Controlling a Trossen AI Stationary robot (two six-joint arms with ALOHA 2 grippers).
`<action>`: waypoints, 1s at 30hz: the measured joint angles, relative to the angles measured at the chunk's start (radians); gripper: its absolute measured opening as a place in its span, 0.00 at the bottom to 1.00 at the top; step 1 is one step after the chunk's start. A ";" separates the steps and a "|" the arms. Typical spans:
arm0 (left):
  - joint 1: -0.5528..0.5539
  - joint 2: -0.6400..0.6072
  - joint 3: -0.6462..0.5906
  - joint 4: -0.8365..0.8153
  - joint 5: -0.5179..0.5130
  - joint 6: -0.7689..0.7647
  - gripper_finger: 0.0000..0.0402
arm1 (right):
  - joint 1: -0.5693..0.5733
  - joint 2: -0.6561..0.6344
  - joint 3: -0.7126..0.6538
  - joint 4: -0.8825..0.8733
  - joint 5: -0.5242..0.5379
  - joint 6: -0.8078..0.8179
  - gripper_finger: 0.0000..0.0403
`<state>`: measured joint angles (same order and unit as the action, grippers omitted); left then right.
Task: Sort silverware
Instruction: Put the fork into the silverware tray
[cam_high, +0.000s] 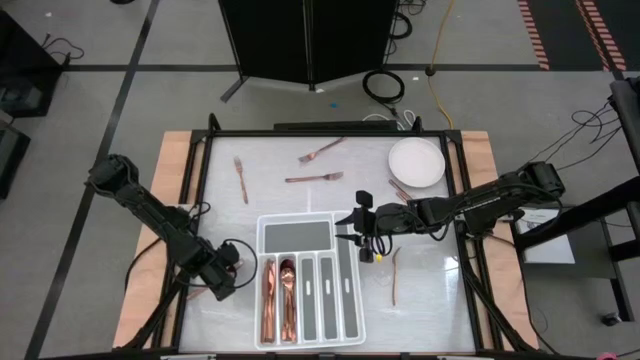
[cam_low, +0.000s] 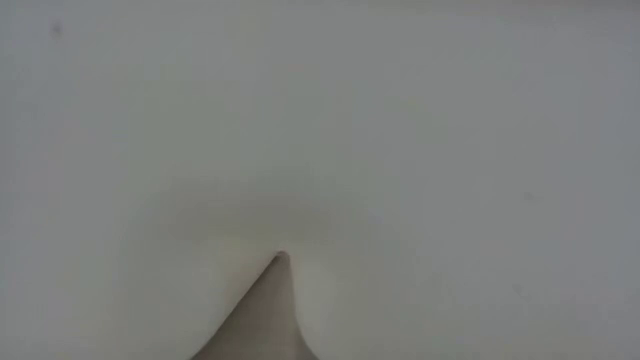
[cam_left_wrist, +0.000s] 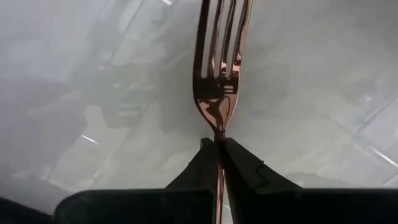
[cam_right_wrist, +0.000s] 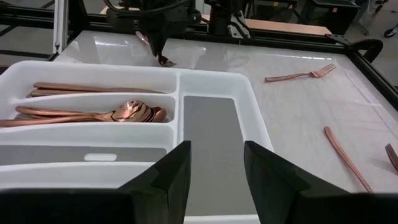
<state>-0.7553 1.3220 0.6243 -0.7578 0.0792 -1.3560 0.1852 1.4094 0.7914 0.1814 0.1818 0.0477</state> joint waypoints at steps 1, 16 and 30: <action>0.004 -0.001 0.007 -0.007 0.000 0.000 0.03 | 0.000 0.000 0.000 0.000 0.000 0.001 0.35; 0.030 -0.135 0.106 -0.224 -0.247 -0.212 0.03 | 0.000 0.000 0.000 -0.014 0.000 0.020 0.35; 0.090 -0.175 0.204 0.123 -0.563 -0.234 0.03 | 0.031 0.000 0.000 -0.029 0.001 0.038 0.35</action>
<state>-0.6650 1.1465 0.8280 -0.6350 -0.4838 -1.5895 0.2163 1.4094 0.7914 0.1520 0.1825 0.0860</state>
